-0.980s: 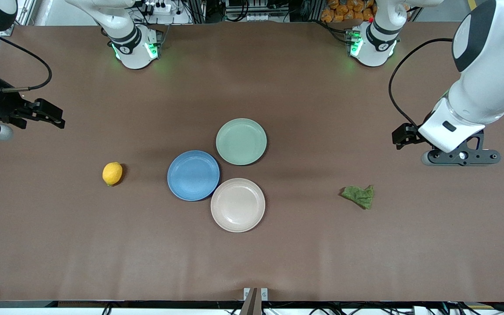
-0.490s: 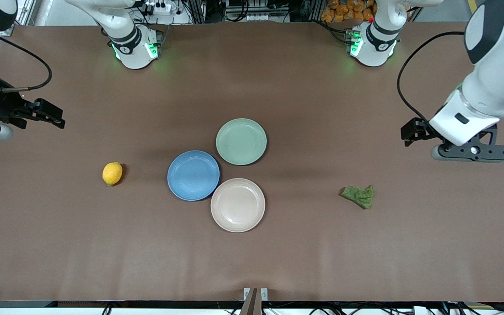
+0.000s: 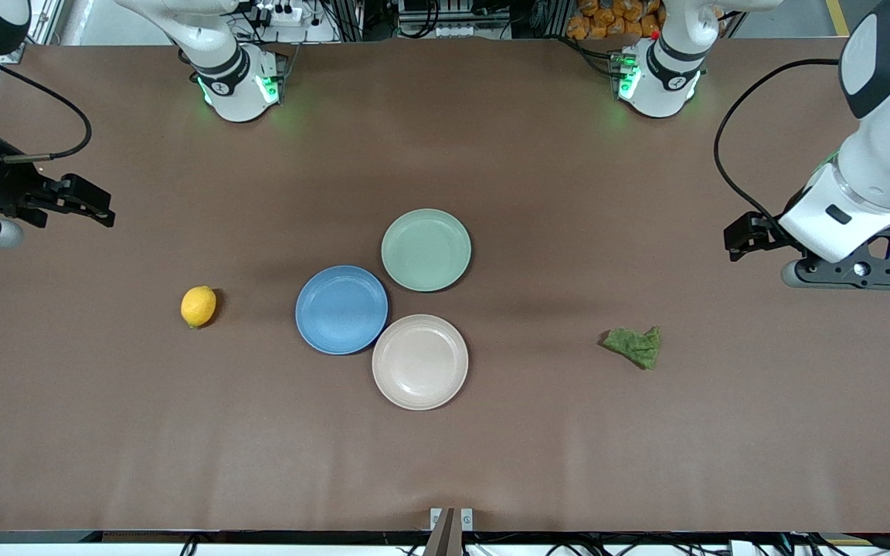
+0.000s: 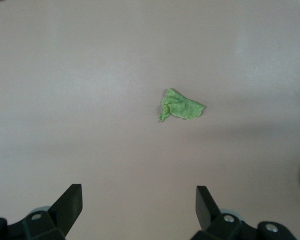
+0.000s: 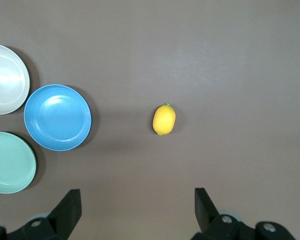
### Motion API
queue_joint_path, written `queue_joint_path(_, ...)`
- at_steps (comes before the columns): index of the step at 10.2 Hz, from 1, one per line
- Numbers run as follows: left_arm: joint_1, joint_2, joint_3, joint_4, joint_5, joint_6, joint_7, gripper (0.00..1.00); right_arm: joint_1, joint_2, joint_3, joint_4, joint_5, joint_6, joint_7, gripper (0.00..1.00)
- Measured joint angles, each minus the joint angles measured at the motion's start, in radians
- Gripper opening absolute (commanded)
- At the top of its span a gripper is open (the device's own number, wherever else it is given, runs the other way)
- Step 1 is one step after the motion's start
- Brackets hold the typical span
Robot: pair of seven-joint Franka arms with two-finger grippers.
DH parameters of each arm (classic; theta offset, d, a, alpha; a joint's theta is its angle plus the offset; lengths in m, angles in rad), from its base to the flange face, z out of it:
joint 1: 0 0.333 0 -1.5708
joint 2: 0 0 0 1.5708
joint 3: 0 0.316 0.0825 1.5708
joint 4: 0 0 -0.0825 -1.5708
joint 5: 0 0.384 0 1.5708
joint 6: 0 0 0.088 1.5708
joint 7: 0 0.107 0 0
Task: Pick lemon and lettuce from blue and beige plates
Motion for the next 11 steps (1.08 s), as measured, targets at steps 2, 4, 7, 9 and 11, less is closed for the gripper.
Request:
queue_joint_path(2,0.008,-0.002,0.000,0.000,0.000,0.000,0.003,1.00,0.000,0.000,0.000,0.000,0.001,0.000,0.000,1.00)
queue_joint_path(4,0.008,-0.010,-0.004,0.001,0.000,0.000,0.003,1.00,0.000,0.001,0.000,0.000,0.002,0.000,0.000,1.00)
queue_joint_path(7,0.010,-0.044,-0.002,0.001,0.000,0.000,0.003,1.00,0.000,0.001,0.000,0.000,0.002,0.000,-0.001,1.00)
queue_joint_path(9,0.029,-0.055,-0.002,0.001,-0.001,-0.002,0.003,1.00,0.000,0.001,0.000,0.000,0.002,0.000,-0.002,1.00)
queue_joint_path(11,0.038,-0.064,-0.002,0.000,-0.003,-0.006,0.003,1.00,-0.001,0.001,0.000,0.000,0.002,0.000,-0.005,1.00)
